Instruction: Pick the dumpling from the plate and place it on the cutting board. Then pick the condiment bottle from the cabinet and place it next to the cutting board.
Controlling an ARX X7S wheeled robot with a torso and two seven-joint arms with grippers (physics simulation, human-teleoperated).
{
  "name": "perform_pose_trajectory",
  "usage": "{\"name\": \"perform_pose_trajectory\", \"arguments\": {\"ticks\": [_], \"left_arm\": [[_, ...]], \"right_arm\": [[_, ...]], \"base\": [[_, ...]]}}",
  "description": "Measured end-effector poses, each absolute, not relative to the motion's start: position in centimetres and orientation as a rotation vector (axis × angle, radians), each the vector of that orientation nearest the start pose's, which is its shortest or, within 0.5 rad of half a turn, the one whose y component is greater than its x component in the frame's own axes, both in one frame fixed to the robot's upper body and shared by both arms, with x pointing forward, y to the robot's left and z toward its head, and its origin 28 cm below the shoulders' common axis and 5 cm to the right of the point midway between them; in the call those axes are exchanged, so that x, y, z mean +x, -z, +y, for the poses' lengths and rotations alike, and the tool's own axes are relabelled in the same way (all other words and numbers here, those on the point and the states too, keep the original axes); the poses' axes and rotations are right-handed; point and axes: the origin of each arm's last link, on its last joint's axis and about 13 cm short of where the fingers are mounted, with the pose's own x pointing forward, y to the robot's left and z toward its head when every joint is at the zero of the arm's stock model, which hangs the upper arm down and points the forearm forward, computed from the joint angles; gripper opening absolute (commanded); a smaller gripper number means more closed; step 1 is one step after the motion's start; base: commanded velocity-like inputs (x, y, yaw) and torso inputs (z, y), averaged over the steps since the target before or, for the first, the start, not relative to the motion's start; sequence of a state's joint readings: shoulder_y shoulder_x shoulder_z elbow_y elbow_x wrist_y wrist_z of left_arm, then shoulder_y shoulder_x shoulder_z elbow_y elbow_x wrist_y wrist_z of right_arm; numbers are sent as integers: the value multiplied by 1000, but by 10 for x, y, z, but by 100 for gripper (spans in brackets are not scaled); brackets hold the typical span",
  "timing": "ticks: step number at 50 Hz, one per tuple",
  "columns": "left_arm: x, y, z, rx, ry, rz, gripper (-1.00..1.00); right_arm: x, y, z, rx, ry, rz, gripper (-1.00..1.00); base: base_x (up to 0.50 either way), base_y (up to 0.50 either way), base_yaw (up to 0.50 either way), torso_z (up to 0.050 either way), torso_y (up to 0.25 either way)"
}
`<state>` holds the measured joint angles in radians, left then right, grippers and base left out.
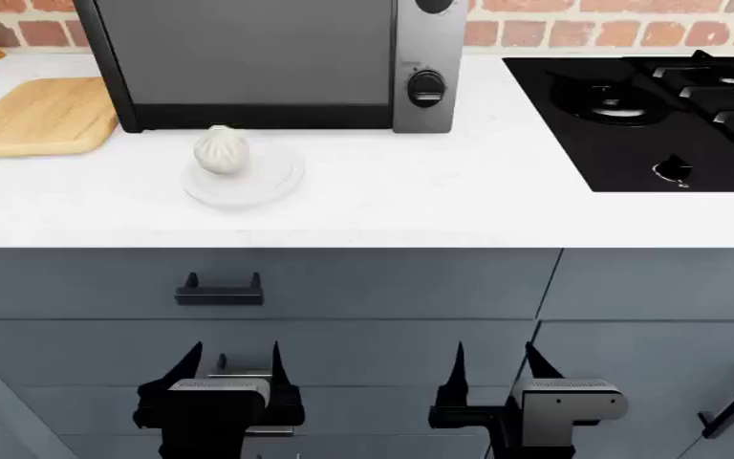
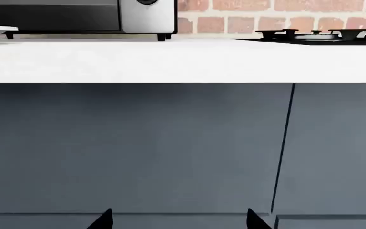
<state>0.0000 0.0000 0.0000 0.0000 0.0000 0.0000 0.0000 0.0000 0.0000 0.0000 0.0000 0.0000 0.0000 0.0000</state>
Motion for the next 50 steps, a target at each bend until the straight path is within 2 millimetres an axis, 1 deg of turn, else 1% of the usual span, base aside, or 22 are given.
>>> {"name": "perform_pose_trajectory", "arguments": {"ticks": [13,24,31,38,45,50], "left_arm": [[210,-12,205,-8,6,-26,100],[207,-13,207,-27,41,-77,100],[208,-17,209,-22,49,-107,100],[213,-31,216,-9,61,-155,100],[221,-58,227,10,80,-227,100],[228,-79,236,20,118,-269,100]], "right_arm": [[211,-12,-96,10,-1,9,100],[211,-14,-96,6,-3,5,100],[213,-20,-97,-1,-6,-9,100],[217,-39,-103,-21,-13,-43,100],[224,-66,-112,-27,-31,-81,100],[230,-91,-117,-46,-59,-117,100]], "base": [[0,0,0,0,0],[0,0,0,47,0],[0,0,0,50,0],[0,0,0,50,0],[0,0,0,50,0],[0,0,0,50,0]]}}
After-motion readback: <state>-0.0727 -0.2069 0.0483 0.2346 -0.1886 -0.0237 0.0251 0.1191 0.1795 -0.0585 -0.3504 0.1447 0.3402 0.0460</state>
